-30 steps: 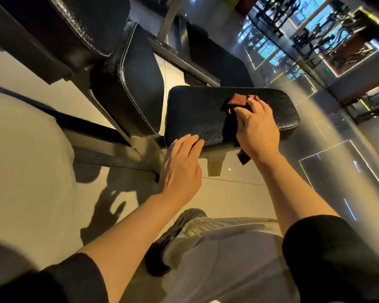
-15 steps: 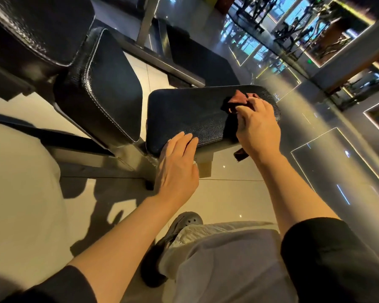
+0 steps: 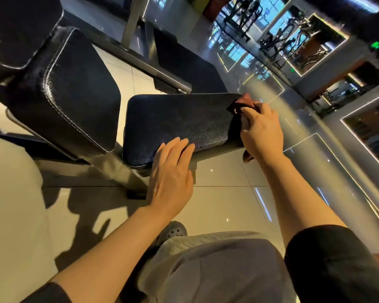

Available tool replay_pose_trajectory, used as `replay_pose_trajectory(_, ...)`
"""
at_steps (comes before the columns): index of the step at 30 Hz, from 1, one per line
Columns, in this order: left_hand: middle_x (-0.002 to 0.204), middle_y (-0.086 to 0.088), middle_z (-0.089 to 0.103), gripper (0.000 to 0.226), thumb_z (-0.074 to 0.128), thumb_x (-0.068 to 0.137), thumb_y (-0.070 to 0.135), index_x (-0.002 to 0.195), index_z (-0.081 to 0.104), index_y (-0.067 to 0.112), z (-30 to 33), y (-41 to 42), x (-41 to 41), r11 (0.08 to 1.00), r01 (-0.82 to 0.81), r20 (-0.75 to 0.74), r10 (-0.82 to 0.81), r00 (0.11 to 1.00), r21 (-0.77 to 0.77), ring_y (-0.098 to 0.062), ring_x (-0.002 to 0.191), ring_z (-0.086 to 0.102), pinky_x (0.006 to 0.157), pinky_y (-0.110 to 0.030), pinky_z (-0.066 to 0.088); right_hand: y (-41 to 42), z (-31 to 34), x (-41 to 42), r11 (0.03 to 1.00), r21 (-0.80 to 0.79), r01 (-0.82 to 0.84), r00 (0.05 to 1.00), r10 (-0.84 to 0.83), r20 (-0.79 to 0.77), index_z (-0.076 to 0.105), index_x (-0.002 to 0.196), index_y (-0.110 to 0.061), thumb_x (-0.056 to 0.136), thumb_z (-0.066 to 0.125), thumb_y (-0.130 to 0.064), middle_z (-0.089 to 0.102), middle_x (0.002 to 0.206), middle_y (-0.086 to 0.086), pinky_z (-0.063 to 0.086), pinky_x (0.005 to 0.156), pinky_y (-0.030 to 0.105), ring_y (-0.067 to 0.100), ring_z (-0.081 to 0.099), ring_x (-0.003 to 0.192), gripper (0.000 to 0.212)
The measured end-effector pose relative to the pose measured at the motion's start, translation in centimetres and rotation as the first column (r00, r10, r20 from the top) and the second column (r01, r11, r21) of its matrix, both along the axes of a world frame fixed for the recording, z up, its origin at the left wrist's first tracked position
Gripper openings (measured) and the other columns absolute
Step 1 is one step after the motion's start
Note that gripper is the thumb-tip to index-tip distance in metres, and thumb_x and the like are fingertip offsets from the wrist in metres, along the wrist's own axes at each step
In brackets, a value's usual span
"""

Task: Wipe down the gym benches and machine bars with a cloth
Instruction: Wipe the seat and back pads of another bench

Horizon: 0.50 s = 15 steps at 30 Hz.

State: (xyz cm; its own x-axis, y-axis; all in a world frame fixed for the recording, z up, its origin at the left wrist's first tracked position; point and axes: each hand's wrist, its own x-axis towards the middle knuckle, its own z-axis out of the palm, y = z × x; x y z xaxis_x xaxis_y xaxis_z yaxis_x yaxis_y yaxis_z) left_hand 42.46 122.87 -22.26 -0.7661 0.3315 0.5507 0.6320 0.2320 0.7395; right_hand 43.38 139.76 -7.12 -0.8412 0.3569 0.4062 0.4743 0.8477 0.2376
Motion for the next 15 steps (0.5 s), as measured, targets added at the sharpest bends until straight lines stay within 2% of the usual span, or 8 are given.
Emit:
replay_pose_trajectory(2,0.136,-0.013,0.053,0.056,0.068,0.078,-0.002,0.131,0.054,0.004,-0.5,-0.2,-0.3,1.0,-0.016,-0.004,0.016,1.0,0.014,-0.026,0.132,0.039,0.115,-0.046,0.025,0.2,0.2,-1.5,1.0,0.024,0.018,0.998,-0.019,0.052,0.063,0.122,-0.014,0.099,0.047,-0.021,0.048,0.129,0.016,0.044,0.08,0.039,0.038,0.042,0.12,0.03)
replay_pose_trajectory(4,0.136,-0.013,0.053,0.051,0.064,0.082,0.002,0.131,0.053,0.005,-0.9,-0.6,-0.7,0.999,-0.049,-0.002,0.049,0.999,0.02,-0.026,0.132,0.039,0.115,-0.048,0.026,-0.3,-0.3,-2.8,0.997,0.079,-0.007,0.994,-0.002,0.108,0.061,0.126,-0.012,0.101,0.044,-0.024,0.05,0.127,0.019,0.043,0.087,0.041,0.039,0.041,0.12,0.033)
replay_pose_trajectory(6,0.136,-0.013,0.053,0.044,0.054,0.087,0.011,0.131,0.053,0.005,-1.2,-1.2,-1.1,0.996,-0.092,0.011,0.091,0.996,0.023,-0.026,0.132,0.039,0.116,-0.048,0.024,-1.3,-1.0,-3.7,0.993,0.087,-0.076,0.985,0.061,0.161,0.06,0.125,-0.008,0.102,0.042,-0.025,0.052,0.123,0.021,0.041,0.096,0.044,0.039,0.042,0.12,0.034)
replay_pose_trajectory(9,0.137,-0.011,0.052,0.046,0.04,0.09,0.022,0.132,0.052,0.006,-1.7,-2.1,-1.7,0.993,-0.12,0.04,0.119,0.992,0.005,-0.025,0.134,0.037,0.116,-0.047,0.022,-3.2,-2.2,-4.8,0.983,0.056,-0.172,0.964,0.157,0.214,0.062,0.119,-0.006,0.103,0.04,-0.025,0.055,0.123,0.019,0.038,0.106,0.046,0.038,0.044,0.122,0.033)
replay_pose_trajectory(12,0.137,-0.012,0.052,0.047,0.038,0.092,0.025,0.132,0.052,0.006,-2.5,-2.9,-1.9,0.992,-0.128,0.066,0.129,0.989,-0.017,-0.025,0.135,0.037,0.114,-0.051,0.028,-4.5,-3.0,-5.3,0.976,0.031,-0.213,0.951,0.201,0.233,0.062,0.114,-0.007,0.103,0.036,-0.026,0.058,0.119,0.014,0.036,0.106,0.041,0.031,0.047,0.118,0.034)
replay_pose_trajectory(15,0.136,-0.013,0.053,0.042,0.046,0.093,0.021,0.131,0.053,0.005,-2.9,-3.5,-2.0,0.991,-0.135,0.082,0.136,0.987,-0.023,-0.025,0.133,0.038,0.109,-0.053,0.036,-5.1,-3.2,-5.6,0.977,0.005,-0.213,0.945,0.205,0.253,0.061,0.119,-0.009,0.104,0.035,-0.028,0.057,0.124,0.013,0.033,0.11,0.041,0.03,0.045,0.123,0.036)
